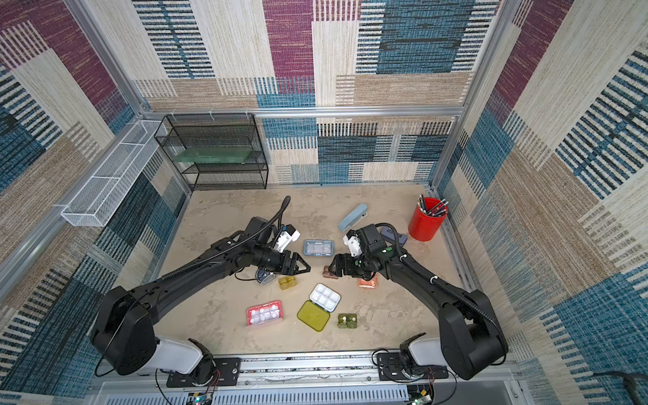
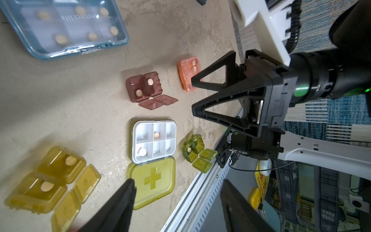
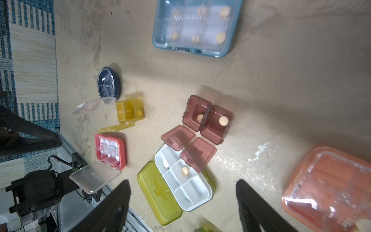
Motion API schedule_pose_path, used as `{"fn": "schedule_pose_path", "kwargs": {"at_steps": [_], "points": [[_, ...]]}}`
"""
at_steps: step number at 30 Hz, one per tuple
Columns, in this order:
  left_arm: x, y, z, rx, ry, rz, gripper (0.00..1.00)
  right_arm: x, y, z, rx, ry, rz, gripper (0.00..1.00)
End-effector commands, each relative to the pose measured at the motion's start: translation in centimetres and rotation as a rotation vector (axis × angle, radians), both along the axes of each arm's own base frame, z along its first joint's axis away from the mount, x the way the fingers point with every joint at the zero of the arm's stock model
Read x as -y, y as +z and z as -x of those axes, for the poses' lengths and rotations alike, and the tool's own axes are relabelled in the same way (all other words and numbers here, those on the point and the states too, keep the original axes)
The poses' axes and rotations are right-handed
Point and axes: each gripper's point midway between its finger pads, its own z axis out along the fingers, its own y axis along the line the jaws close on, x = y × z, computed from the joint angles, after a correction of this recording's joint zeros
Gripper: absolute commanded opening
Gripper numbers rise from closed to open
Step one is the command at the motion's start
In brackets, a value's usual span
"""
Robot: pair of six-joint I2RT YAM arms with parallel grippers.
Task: Close pillboxes
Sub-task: Adjust the pillbox at the center of the board.
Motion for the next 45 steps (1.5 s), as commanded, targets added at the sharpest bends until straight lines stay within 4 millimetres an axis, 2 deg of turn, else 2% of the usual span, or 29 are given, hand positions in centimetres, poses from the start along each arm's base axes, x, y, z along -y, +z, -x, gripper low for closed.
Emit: {"fn": "schedule_pose_path", "kwargs": {"at_steps": [1, 8, 16, 30, 45], "points": [[0.7, 0.3, -0.3, 0.063, -0.045, -0.007, 0.79, 0.8, -0.6, 0.6, -0.010, 0.010, 0.047, 0.83], [1.2, -1.3, -0.6, 0.061, -0.022, -0.085, 0.78, 1.3, -1.8, 1.1, -0.032, 0.034, 0.079, 0.81], [1.6, -1.0, -1.3, 0.084, -0.035, -0.111, 0.77, 1.1, -3.2, 0.6, -0.064, 0.043, 0.091, 0.77], [2.0, -1.2, -1.5, 0.082, -0.039, -0.096, 0.76, 0.9, -4.0, -0.2, -0.070, 0.058, 0.119, 0.71], [3.8, -2.1, -2.0, 0.048, -0.088, -0.074, 0.76, 1.3, -4.6, -2.3, -0.080, 0.043, 0.129, 0.68]]}}
